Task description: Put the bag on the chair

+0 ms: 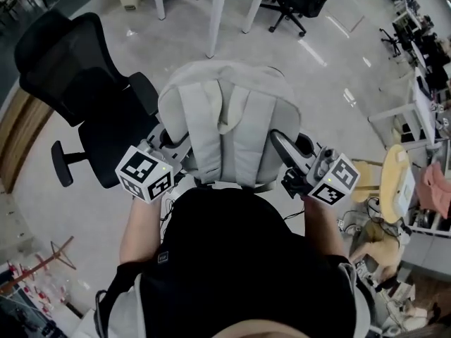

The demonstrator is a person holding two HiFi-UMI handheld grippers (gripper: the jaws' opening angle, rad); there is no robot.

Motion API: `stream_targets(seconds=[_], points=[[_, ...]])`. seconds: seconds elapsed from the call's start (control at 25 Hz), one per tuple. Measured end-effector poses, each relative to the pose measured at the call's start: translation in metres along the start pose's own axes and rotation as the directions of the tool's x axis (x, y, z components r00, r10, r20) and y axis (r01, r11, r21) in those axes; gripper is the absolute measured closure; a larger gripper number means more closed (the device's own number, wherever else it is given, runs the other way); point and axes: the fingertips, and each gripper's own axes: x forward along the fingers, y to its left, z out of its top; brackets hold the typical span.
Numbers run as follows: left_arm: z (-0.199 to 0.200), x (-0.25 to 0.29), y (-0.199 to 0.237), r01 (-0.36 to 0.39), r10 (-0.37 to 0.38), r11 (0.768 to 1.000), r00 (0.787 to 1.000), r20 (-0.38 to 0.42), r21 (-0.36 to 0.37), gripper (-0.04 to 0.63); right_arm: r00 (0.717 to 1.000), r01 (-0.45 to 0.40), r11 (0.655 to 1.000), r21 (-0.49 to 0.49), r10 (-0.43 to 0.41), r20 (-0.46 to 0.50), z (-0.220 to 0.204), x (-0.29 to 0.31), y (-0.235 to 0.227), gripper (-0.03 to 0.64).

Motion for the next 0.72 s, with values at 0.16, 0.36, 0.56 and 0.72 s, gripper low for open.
stream_targets(seconds=[0.16, 0.36, 0.56, 0.72], points=[[0.025, 0.010, 0.028, -0.057, 0.057, 0.998, 0.998, 0.012, 0.023, 0.529, 0.998, -0.057, 0.998, -0.001, 0.057, 0.009, 0.022, 0.028, -0.026, 0.554], [0.038, 0.022, 0.055, -0.187, 0.187, 0.982, 0.982, -0.004, 0.040, 0.529, 0.987, -0.162, 0.985, 0.056, 0.162, 0.005, 0.032, 0.057, -0.067, 0.554], [0.040, 0.043, 0.086, -0.334, 0.334, 0.943, 0.942, -0.009, 0.003, 0.529, 0.954, -0.289, 0.952, 0.103, 0.295, -0.048, 0.037, 0.091, -0.118, 0.554], [0.049, 0.062, 0.102, -0.461, 0.464, 0.885, 0.885, 0.034, -0.064, 0.529, 0.898, -0.416, 0.904, 0.102, 0.426, -0.113, 0.054, 0.115, -0.153, 0.554]])
